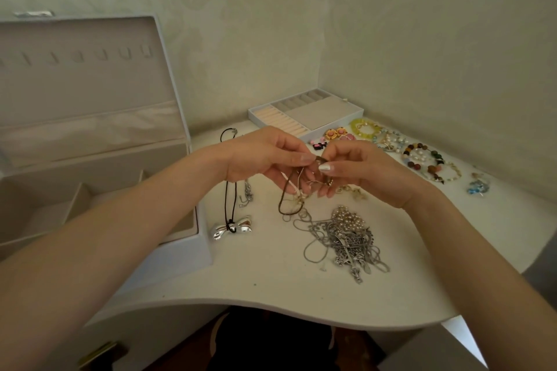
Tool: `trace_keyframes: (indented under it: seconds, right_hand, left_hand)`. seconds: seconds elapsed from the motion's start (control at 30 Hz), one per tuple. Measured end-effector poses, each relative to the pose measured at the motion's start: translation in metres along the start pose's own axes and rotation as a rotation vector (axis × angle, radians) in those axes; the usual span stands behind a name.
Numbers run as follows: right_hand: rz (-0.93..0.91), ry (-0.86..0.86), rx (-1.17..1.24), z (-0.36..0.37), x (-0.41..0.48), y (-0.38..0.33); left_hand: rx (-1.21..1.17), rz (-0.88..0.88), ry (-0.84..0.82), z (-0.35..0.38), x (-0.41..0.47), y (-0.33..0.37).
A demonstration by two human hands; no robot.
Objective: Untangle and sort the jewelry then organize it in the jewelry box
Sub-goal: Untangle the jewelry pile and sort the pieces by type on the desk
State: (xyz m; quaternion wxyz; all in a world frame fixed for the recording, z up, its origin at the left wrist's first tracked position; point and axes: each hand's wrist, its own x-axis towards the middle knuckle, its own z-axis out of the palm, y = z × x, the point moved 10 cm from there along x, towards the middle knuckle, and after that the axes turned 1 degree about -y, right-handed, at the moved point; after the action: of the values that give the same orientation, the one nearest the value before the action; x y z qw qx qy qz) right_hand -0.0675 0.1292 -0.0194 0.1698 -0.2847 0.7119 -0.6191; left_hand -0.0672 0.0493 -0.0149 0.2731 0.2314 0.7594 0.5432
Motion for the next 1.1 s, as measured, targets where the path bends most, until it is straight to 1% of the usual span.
trace_keyframes:
  seconds: [0.2,0.4,0.53,0.7,0.93,1.0,1.1]
  right_hand:
    - [-0.019,0.035,0.284,-0.003,0.0,-0.003]
    - [-0.06,0.097,0.43,-0.011,0.0,-0.006]
    - [-0.111,0.071,0.512,-0.011,0.001,-0.011]
    - [-0.096,0.111,0.48,-0.013,-0.001,-0.011]
    - [-0.169,0.055,0.571,-0.013,0.0,-0.018]
    - [-0.176,0.081,0.553,-0.015,0.0,-0.018]
    - [-0.15,0.169,0.515,-0.018,-0.002,-0.017]
  left_hand:
    - [-0.018,0.018,0.032,-0.003,0.001,0.004]
    - [-0.048,0.04,0.011,-0.002,-0.001,0.006]
    - [-0.13,0.07,0.023,-0.002,-0.002,0.012]
    - [-0.209,0.096,0.049,-0.002,-0.003,0.019]
    - [-0.223,0.187,0.056,-0.009,-0.003,0.025]
    - [-0.219,0.21,0.096,-0.012,-0.003,0.027]
    - [-0.273,0.231,0.227,-0.026,-0.004,0.026]
